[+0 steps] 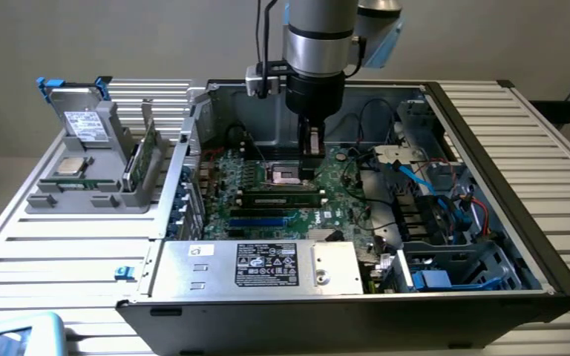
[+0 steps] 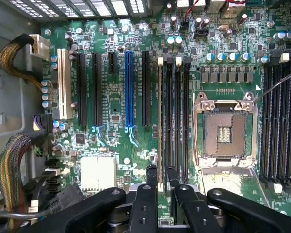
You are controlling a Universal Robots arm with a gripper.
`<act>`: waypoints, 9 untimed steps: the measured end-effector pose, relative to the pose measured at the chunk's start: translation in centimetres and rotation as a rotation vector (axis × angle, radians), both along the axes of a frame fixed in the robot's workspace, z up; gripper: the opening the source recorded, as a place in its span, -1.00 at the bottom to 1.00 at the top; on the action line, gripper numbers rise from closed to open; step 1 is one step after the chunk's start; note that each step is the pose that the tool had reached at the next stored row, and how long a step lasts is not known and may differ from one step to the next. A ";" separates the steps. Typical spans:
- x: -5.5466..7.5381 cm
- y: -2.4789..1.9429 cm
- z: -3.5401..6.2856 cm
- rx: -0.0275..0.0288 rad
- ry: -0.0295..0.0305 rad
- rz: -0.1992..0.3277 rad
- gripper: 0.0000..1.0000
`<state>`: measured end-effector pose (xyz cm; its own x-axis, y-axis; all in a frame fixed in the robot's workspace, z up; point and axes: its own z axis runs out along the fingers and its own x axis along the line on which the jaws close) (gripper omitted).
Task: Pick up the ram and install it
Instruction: 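Insert the ram into the slot, then press down the ram until it locks into place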
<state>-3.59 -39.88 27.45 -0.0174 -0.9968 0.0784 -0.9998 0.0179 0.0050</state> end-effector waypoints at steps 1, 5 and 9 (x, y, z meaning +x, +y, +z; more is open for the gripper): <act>0.0 0.00 0.00 0.0001 0.0000 0.000 -0.57; 0.0 0.00 0.00 -0.0001 0.0001 0.000 -0.57; 0.0 0.00 0.00 -0.0001 0.0001 0.000 -0.57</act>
<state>-3.58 -39.88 27.45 -0.0174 -0.9968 0.0785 -0.9998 0.0178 0.0051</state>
